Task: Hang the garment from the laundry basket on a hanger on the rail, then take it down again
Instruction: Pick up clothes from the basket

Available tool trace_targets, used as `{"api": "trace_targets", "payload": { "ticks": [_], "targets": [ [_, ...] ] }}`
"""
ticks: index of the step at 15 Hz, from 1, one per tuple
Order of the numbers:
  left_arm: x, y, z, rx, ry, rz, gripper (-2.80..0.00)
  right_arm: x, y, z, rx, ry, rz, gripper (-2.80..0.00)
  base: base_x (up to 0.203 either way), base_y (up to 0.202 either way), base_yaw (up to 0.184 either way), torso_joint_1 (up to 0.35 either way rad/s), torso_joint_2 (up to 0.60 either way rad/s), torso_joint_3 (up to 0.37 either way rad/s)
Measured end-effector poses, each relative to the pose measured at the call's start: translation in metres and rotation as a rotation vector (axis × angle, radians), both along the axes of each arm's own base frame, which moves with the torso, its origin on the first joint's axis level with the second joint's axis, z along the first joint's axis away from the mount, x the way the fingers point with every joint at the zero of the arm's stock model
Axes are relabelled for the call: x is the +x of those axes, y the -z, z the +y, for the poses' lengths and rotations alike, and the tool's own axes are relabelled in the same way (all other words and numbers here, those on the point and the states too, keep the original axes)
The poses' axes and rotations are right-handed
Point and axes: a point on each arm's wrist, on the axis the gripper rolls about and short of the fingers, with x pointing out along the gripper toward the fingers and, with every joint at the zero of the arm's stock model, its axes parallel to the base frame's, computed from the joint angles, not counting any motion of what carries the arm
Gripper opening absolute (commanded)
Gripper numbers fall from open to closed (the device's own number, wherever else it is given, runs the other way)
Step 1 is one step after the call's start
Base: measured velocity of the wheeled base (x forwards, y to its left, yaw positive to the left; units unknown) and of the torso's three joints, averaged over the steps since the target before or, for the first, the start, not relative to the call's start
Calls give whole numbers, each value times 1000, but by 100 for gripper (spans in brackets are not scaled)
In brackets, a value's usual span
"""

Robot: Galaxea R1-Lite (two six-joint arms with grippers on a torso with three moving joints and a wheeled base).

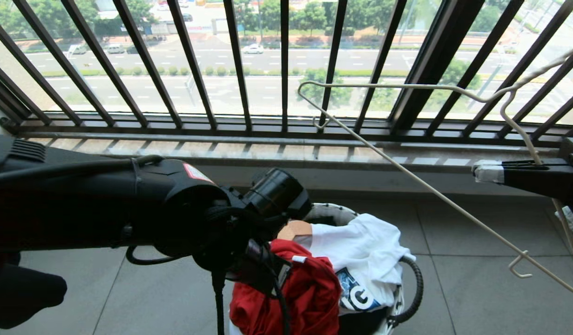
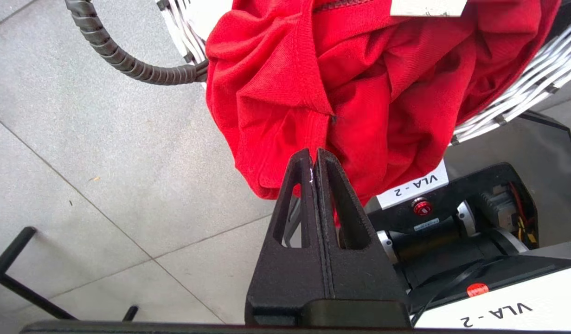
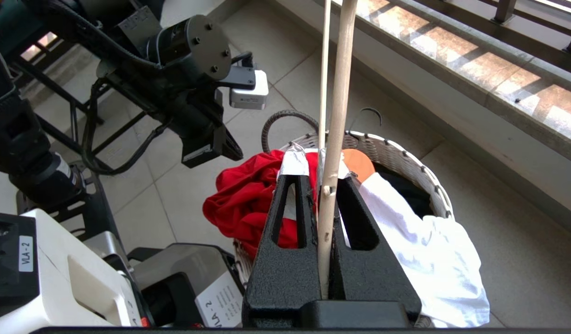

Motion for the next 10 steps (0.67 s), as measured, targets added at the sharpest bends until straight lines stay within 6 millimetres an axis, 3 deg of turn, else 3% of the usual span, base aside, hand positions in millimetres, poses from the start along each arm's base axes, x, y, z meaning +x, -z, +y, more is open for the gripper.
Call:
{"api": "trace_targets", "payload": {
  "ticks": [1,2,10],
  "targets": [
    [5,5,-7,15,-25,-6,-102,1,0,0,0,2,3,-280,0,0,0,0,0,0],
    [8,9,-13,32,-63,-29,0,2,0,0,0,2,4,-280,0,0,0,0,0,0],
    [13,41,-36,153,-151,-91,0,4,2,0,0,2,12,-280,0,0,0,0,0,0]
  ]
}}
